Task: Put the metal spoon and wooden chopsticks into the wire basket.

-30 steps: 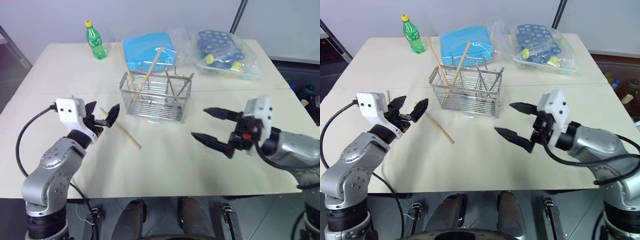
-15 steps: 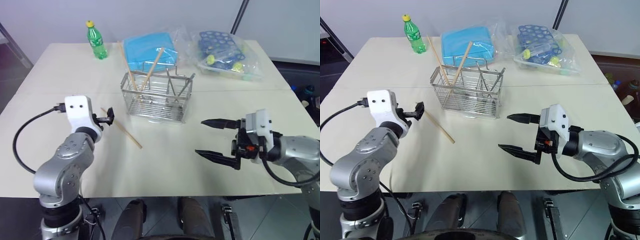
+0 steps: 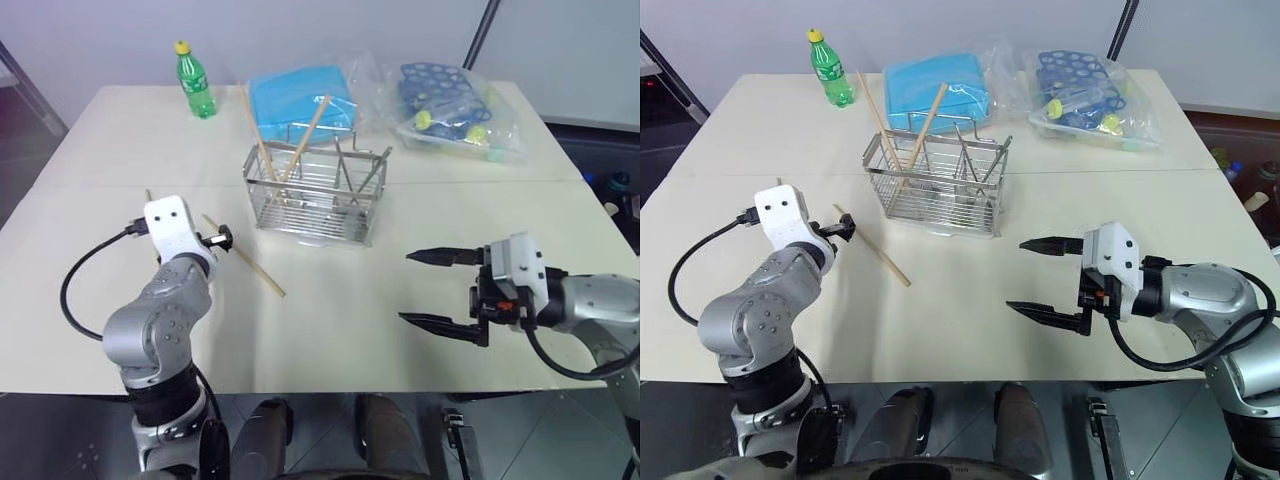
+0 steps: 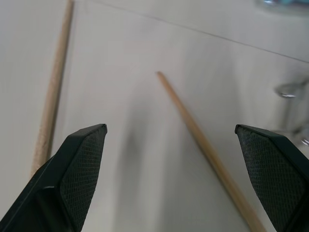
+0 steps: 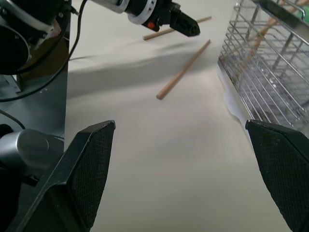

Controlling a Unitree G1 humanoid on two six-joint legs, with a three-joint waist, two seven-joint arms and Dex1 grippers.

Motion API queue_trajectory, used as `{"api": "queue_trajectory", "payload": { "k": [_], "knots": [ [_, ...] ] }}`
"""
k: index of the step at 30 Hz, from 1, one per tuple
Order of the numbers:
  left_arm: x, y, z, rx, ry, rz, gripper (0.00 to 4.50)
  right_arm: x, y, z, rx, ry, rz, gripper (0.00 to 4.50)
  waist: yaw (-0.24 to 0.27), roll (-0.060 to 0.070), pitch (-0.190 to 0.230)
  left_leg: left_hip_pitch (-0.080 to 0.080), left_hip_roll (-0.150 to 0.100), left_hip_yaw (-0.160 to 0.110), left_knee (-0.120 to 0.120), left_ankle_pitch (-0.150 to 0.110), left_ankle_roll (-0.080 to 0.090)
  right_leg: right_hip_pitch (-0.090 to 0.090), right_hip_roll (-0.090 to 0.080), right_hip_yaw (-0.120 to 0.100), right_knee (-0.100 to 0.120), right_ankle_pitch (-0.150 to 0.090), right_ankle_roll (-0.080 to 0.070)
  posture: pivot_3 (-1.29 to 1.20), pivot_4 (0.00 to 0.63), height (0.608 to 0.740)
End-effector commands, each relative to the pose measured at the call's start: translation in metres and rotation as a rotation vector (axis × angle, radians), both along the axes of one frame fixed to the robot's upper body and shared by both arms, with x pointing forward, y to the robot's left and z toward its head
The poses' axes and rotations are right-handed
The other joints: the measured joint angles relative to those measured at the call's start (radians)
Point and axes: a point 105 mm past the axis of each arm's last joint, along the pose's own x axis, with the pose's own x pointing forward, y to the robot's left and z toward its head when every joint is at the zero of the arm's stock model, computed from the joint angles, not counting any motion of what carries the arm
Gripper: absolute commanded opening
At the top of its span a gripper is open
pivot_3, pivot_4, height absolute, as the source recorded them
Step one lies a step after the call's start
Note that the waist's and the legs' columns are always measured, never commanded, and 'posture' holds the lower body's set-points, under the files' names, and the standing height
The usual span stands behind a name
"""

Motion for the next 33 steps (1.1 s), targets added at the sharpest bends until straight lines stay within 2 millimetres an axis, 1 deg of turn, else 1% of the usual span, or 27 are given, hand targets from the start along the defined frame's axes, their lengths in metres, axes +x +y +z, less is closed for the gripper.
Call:
{"api": "queue_trajectory", "payload": {
  "k": [1,6,9,11,13,15,20,25,33],
  "knots": [
    [0.007,0.006,0.010,0.006,-0.030,0.042,4.50,-0.003,0.002,0.007,-0.010,-0.044,0.014,4.43,0.001,0.000,0.000,0.000,0.000,0.000,0.000,0.000,0.000,0.000,0.000,0.000,0.000,0.000,0.000,0.00,0.150,0.740],
    [0.015,0.008,0.006,0.014,0.017,0.063,4.50,-0.004,0.003,0.008,-0.006,-0.047,0.010,4.43,0.010,0.000,0.000,-0.001,0.000,0.000,0.004,-0.001,0.001,0.000,0.000,0.000,0.000,0.000,0.000,0.00,0.150,0.740],
    [0.020,0.008,0.003,0.011,0.033,0.069,4.50,-0.003,-0.001,0.010,-0.007,-0.049,0.000,4.43,0.016,0.000,0.000,-0.001,0.000,0.000,0.005,-0.001,0.001,0.001,0.000,0.000,0.000,0.000,0.000,0.00,0.150,0.740],
    [0.024,0.007,0.002,0.021,0.035,0.059,4.50,0.002,-0.007,0.010,-0.014,-0.053,-0.028,4.43,0.019,0.000,0.000,-0.001,0.000,0.000,0.005,-0.001,0.001,0.001,0.000,0.000,0.000,0.000,0.000,0.00,0.150,0.740],
    [0.026,0.006,0.001,0.024,0.038,0.057,4.50,0.010,-0.012,0.011,-0.005,-0.051,-0.092,4.43,0.020,0.000,0.000,-0.001,0.000,0.000,0.006,-0.001,0.001,0.001,0.000,0.000,0.000,0.000,0.001,0.00,0.150,0.740],
    [0.027,0.006,0.000,0.028,0.038,0.057,4.50,0.016,-0.013,0.012,0.015,-0.037,-0.138,4.43,0.019,0.000,0.000,-0.002,0.000,0.000,0.007,-0.001,0.001,0.001,0.000,0.000,0.000,0.000,0.001,0.00,0.150,0.740],
    [0.032,0.004,-0.003,0.038,0.052,0.045,4.50,0.022,-0.018,0.010,0.051,0.008,-0.215,4.43,0.020,0.000,0.000,-0.002,0.000,0.000,0.007,-0.002,0.002,0.001,0.000,0.000,0.000,0.000,0.001,0.00,0.150,0.740],
    [0.036,0.000,-0.007,0.045,0.065,0.036,4.50,0.031,-0.021,0.015,0.136,0.055,-0.302,4.43,0.019,0.000,0.000,-0.002,0.000,0.000,0.007,-0.002,0.002,0.001,0.000,0.000,0.000,0.000,0.001,0.00,0.150,0.740],
    [0.040,-0.006,-0.020,0.019,0.101,0.020,4.50,0.028,-0.022,0.016,0.149,0.046,-0.299,4.43,0.020,0.000,0.000,-0.002,-0.001,0.000,0.007,-0.002,0.002,0.002,0.000,0.000,0.000,0.000,0.001,0.00,0.150,0.740]
  ]
}}
